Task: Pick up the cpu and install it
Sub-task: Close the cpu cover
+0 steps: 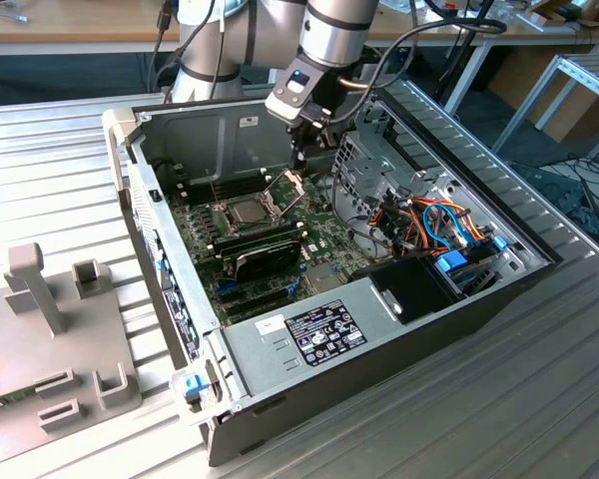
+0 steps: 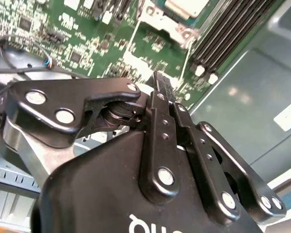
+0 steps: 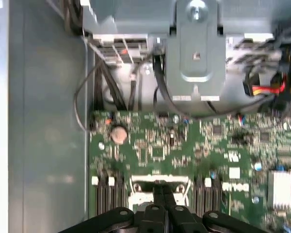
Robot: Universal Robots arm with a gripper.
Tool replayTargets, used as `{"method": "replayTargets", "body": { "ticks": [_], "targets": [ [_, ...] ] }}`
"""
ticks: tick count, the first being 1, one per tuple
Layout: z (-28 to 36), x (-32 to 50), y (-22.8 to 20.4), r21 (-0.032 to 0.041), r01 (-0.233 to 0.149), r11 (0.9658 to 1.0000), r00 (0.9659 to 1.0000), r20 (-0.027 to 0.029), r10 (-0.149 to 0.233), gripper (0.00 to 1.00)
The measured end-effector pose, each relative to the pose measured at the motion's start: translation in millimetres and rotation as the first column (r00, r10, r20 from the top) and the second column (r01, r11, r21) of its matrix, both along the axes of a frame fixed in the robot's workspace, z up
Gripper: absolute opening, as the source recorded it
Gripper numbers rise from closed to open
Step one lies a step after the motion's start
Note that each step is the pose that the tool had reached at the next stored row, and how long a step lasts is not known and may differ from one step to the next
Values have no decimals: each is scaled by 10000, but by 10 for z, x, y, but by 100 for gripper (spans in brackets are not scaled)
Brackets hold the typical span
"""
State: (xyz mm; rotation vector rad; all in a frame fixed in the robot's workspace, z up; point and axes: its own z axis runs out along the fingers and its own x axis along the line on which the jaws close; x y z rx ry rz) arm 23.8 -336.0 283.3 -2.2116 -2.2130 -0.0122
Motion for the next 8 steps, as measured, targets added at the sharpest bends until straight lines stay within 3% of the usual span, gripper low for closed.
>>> {"method": "replayTargets", "body": {
  "ticks": [4,8],
  "targets": [
    [-23,202,0,-1,1,10000,10000,-6,-1,11],
    [-125,248,0,-1,1,10000,10000,-5,-1,11]
  ]
}}
